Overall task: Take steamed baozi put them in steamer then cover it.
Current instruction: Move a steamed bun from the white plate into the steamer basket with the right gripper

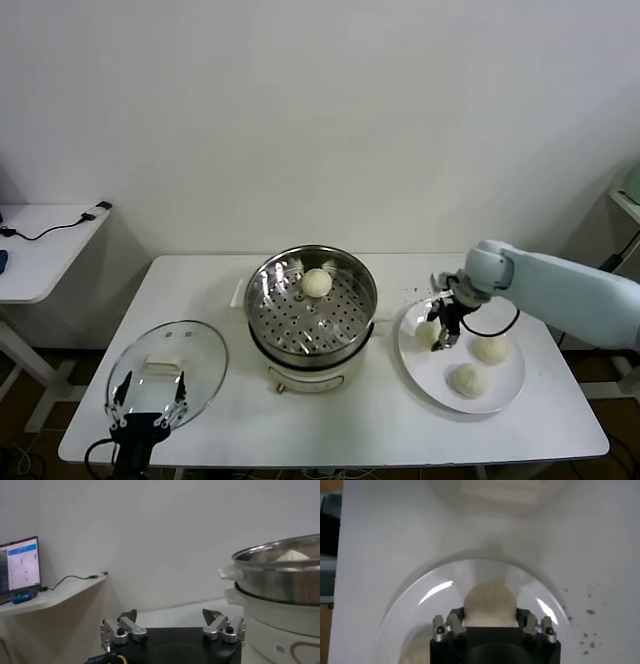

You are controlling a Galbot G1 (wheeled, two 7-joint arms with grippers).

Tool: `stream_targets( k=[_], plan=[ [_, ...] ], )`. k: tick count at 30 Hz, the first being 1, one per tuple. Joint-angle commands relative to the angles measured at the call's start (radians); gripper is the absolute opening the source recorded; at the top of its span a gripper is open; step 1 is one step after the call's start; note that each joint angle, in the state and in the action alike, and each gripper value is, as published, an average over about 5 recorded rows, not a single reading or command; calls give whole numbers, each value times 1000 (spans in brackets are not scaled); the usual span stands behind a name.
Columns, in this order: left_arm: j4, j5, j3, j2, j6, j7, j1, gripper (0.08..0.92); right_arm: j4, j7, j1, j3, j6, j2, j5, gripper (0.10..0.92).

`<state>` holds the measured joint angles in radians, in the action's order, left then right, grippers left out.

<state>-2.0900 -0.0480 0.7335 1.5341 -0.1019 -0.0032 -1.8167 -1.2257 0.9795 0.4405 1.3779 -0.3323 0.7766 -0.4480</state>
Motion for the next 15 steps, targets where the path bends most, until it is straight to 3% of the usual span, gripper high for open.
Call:
stream_targets(
  k=[1, 8, 15],
  plan=[
    [-4, -1, -4, -1, 2, 1, -1, 823, 14, 40, 467, 281, 28, 70, -276, 663],
    [-8, -5, -21, -2, 3, 1, 1, 823, 48, 24, 599, 316, -4, 257, -516, 662],
    [-6, -14, -29, -5, 1, 2, 2, 823, 64, -37, 521, 252, -53, 472, -587, 662]
  ],
)
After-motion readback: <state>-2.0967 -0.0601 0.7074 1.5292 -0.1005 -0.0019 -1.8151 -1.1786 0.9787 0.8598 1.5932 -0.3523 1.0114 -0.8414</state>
